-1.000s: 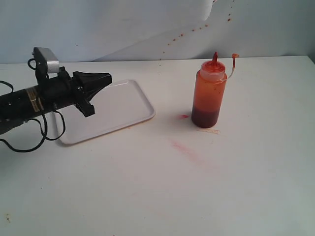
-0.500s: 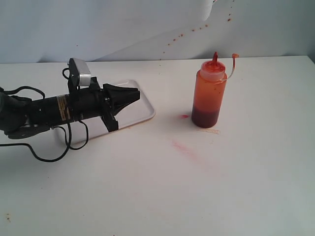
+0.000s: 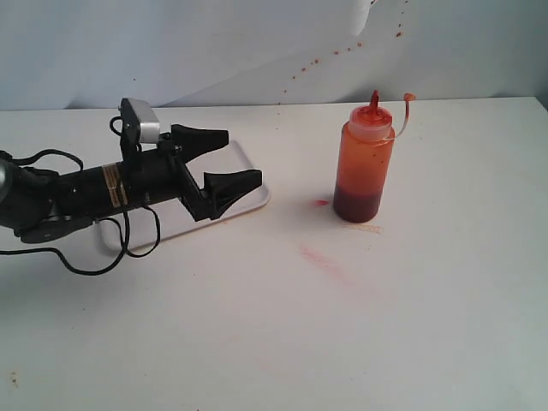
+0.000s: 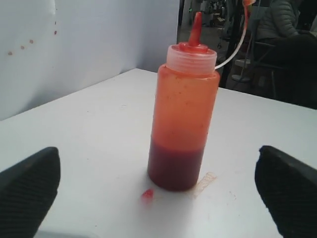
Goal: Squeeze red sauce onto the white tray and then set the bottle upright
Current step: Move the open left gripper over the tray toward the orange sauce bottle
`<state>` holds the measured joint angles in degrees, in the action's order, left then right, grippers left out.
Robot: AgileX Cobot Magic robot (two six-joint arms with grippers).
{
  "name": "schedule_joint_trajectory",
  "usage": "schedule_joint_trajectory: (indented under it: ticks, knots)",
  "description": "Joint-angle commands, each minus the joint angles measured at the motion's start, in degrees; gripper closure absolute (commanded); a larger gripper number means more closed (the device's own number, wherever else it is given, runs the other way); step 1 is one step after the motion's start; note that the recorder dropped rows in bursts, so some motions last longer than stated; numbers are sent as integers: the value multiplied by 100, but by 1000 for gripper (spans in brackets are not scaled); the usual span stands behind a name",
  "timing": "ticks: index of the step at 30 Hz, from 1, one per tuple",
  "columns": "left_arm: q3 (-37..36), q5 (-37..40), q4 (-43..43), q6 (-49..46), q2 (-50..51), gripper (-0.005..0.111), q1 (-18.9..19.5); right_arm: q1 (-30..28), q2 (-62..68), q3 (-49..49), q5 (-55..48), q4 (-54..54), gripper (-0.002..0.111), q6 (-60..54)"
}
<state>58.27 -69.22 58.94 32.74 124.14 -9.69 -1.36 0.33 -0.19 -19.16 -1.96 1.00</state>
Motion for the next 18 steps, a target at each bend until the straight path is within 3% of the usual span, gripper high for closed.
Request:
schedule_joint_trajectory:
  ticks: [1,3,10,18]
  knots:
    - [138,590,-439,247,21,3,-311,28,-33,19,12,24,108,-53]
    - [313,928,-585,132,101,3,-479,28,-33,19,12,24,108,-53]
    - [1108,1016,-845,142,765,3,-972,28,-33,19,12,24,108,-53]
    - [1746,1009,-902,142,1540,3,-1148,28,-33,19,12,24,108,-53]
